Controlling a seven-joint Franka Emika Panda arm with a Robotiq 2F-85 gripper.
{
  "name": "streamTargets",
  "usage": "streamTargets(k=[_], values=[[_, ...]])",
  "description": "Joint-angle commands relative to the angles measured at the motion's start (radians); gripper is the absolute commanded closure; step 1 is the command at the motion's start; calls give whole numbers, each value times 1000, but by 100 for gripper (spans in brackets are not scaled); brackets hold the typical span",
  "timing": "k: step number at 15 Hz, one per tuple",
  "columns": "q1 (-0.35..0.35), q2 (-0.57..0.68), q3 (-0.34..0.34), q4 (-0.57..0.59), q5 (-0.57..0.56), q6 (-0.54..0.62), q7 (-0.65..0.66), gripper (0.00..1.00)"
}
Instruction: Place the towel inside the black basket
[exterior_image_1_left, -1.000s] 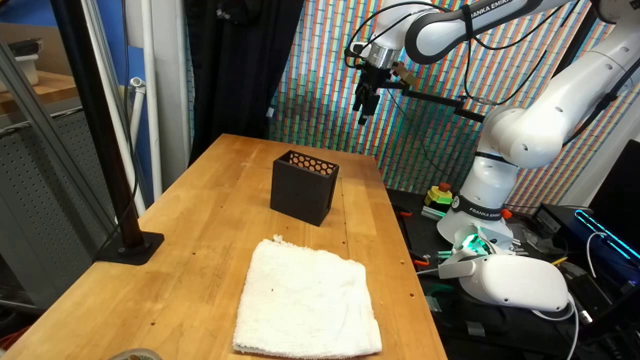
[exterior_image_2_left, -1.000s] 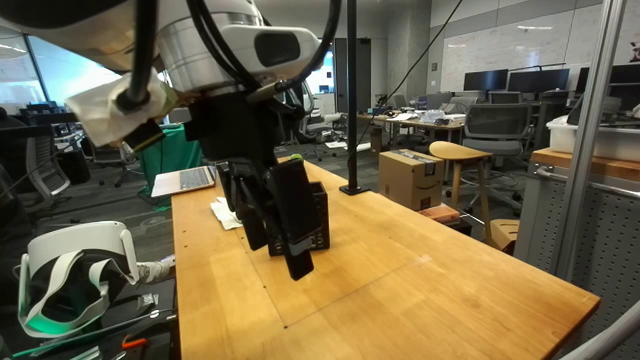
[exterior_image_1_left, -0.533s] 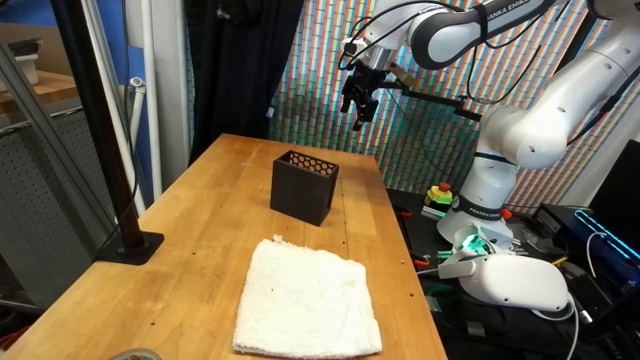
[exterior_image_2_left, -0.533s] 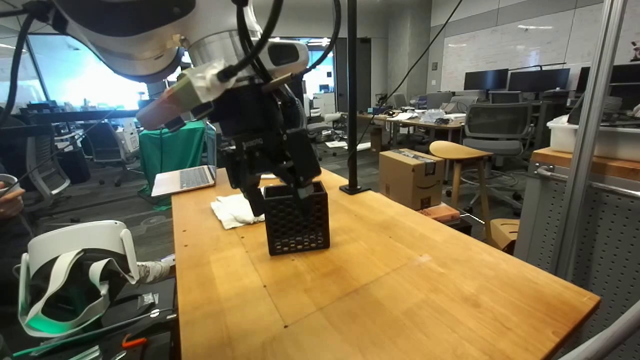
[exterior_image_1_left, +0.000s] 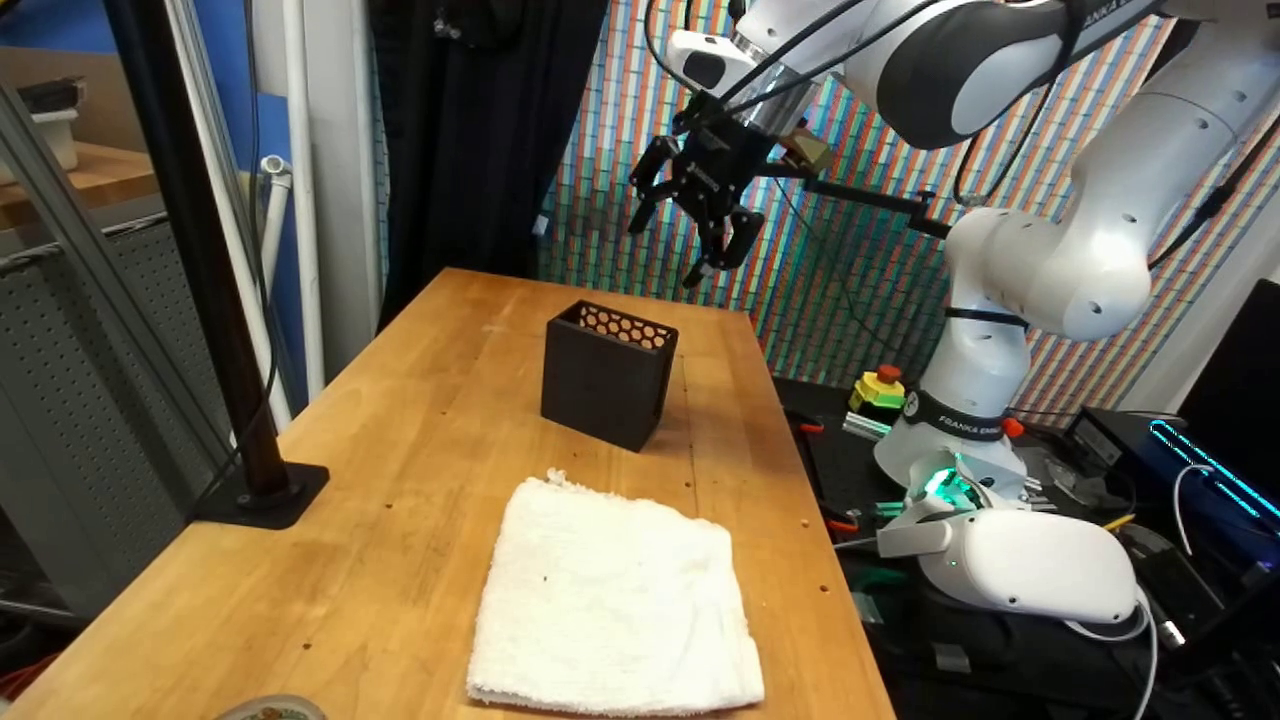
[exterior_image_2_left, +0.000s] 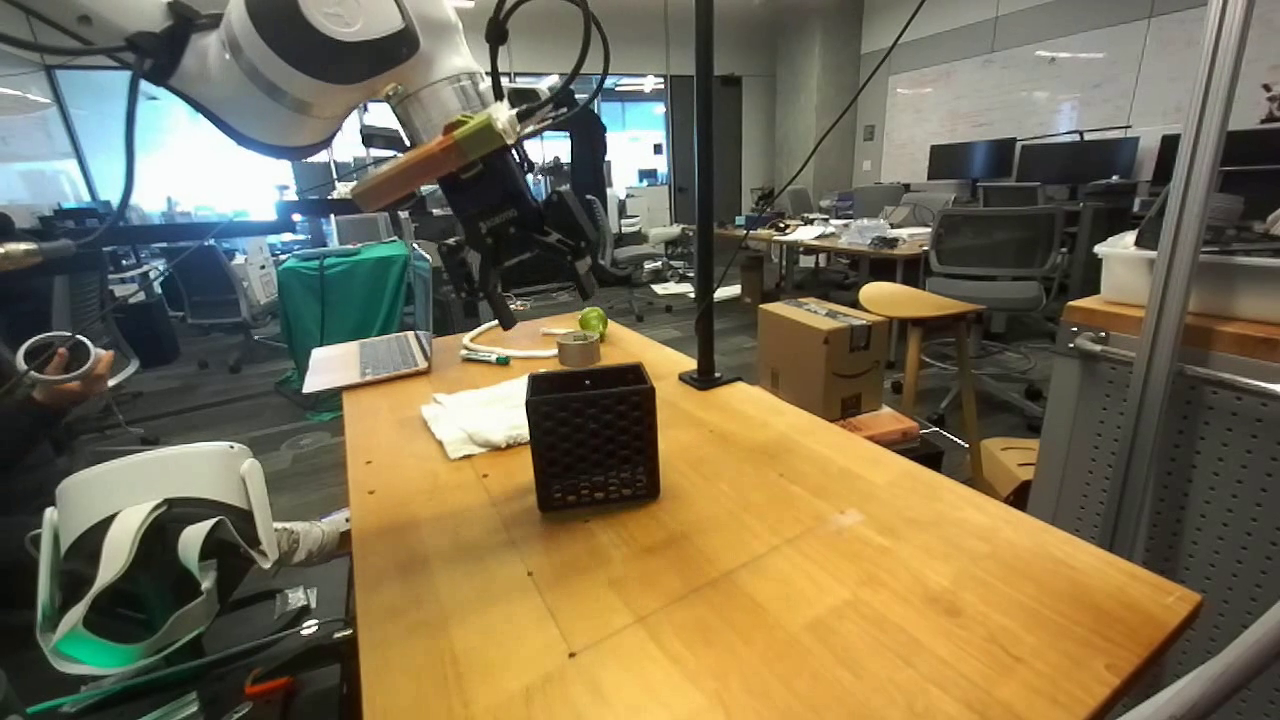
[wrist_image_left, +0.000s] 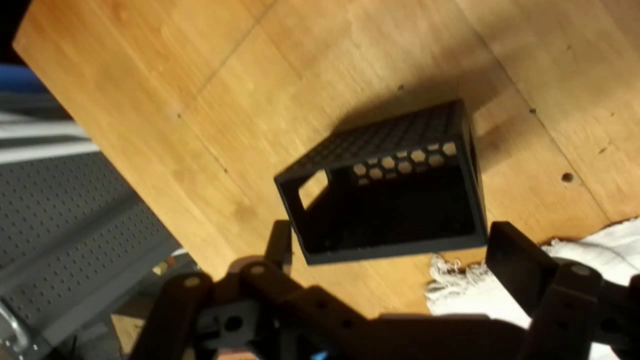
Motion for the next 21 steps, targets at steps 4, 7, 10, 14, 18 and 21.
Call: streamTargets(k=[4,7,10,14,18,21], values=[[100,195,-37,90,117,297,-257,0],[172,309,-34,101,305,413,-425,0],[287,410,-38,135,566,413,-625,0],[227,481,137,178,795,294,-858,0],[178,525,204,147,578,279,-865,0],[158,548,195,131,310,325,-796,0]])
